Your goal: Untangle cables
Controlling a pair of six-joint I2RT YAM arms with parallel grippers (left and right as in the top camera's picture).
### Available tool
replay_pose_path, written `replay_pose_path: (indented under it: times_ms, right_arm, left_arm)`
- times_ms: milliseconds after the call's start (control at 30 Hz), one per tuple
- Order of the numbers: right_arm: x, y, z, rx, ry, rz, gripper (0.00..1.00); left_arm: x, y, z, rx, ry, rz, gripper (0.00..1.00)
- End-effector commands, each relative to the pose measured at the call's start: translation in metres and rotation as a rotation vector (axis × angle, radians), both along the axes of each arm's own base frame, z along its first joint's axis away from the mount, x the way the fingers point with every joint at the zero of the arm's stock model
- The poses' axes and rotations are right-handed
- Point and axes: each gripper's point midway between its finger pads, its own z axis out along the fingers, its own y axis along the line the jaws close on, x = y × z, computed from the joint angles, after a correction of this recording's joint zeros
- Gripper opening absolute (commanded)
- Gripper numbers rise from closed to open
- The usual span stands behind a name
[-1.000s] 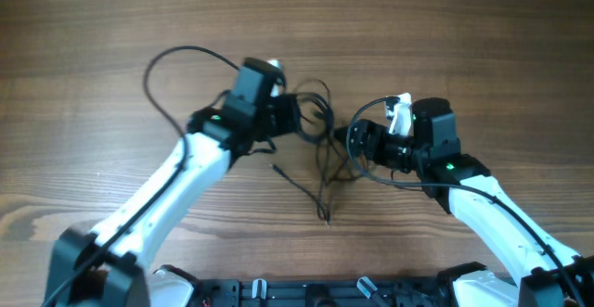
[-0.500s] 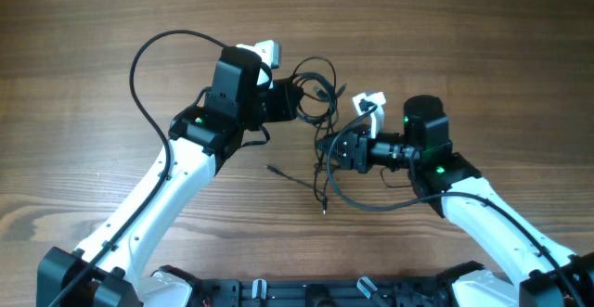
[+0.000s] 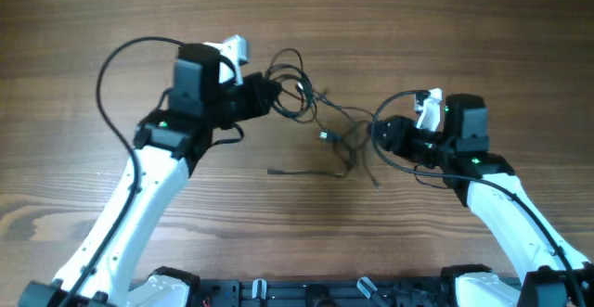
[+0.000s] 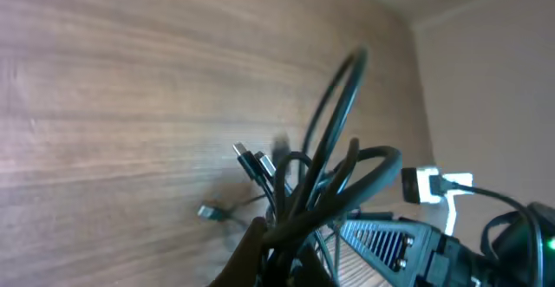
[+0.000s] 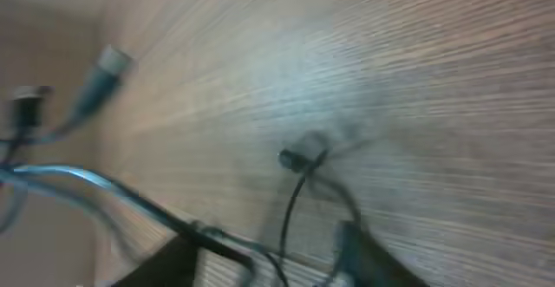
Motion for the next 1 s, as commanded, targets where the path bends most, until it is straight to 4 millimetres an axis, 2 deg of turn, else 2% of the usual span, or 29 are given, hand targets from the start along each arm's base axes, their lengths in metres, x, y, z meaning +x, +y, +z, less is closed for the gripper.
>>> replay_pose_path:
  times_ms: [0, 133, 200, 333, 400, 600, 667, 800, 967]
  right_arm:
    - [-0.003, 0.016, 0.013, 0.085, -0.039, 0.075, 0.71]
    - [-0.012, 0.043, 0.053, 0.207, -0.241, 0.308, 0.80]
    - [-0.013, 0.047, 0.064, 0.222, -0.317, 0.364, 0.82]
    - [-0.017, 0.055, 0.088, 0.268, -0.449, 0.462, 0.76]
    - [-0.021, 0.058, 0.096, 0.292, -0.485, 0.502, 0.76]
    - [-0.019, 0.058, 0.100, 0.292, -0.510, 0.502, 0.75]
    - [-0.017, 0.058, 0.104, 0.298, -0.519, 0.497, 0.72]
    - [-0.012, 0.057, 0.111, 0.303, -0.535, 0.472, 0.41]
    - [0.008, 0.049, 0.106, 0.243, -0.528, 0.357, 0.34]
  left_arm:
    - [-0.015, -0.021, 0.025, 0.002, -0.135, -0.186, 0.04]
    - [-0.029, -0.042, 0.024, 0.033, -0.181, -0.286, 0.04]
    - [-0.034, -0.049, 0.024, 0.046, -0.203, -0.326, 0.04]
    - [-0.044, -0.062, 0.024, 0.050, -0.216, -0.373, 0.04]
    - [-0.045, -0.065, 0.025, 0.048, -0.219, -0.380, 0.04]
    - [-0.053, -0.074, 0.025, 0.045, -0.220, -0.412, 0.04]
    - [-0.057, -0.079, 0.024, 0.044, -0.219, -0.427, 0.04]
    - [-0.064, -0.088, 0.019, 0.044, -0.207, -0.459, 0.05]
    - [-0.072, -0.096, 0.019, 0.039, -0.203, -0.486, 0.04]
